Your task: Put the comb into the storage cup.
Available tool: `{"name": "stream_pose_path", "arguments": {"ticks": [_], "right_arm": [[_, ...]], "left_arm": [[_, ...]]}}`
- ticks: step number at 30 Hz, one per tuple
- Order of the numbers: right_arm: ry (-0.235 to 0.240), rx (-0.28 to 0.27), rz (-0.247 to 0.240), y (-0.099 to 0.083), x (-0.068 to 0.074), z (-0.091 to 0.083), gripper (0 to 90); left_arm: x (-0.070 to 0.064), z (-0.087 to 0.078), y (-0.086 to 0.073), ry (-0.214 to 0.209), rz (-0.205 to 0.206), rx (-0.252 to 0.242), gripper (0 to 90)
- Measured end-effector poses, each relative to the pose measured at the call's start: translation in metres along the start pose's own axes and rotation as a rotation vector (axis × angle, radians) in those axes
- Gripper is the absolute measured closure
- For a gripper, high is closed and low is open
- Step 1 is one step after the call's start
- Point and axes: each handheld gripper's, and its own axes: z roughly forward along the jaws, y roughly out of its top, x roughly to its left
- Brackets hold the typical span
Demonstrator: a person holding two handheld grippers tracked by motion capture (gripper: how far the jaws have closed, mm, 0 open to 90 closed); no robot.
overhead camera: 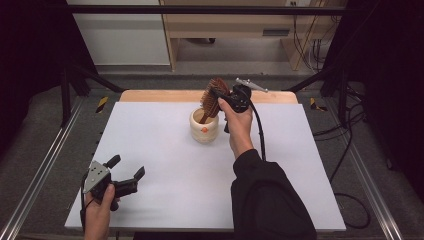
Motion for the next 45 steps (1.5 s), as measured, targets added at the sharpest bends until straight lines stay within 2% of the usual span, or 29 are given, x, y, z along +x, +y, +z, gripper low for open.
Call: {"name": "stream_pose_path", "arguments": {"ticks": [45], "right_arm": [[-0.003, -0.002, 0.024, -0.0039, -0.0062, 0.0026, 50.0]], "left_arm": [[-0.0005, 0.0006, -0.0003, -0.004, 0.0, 0.003, 1.8]]}}
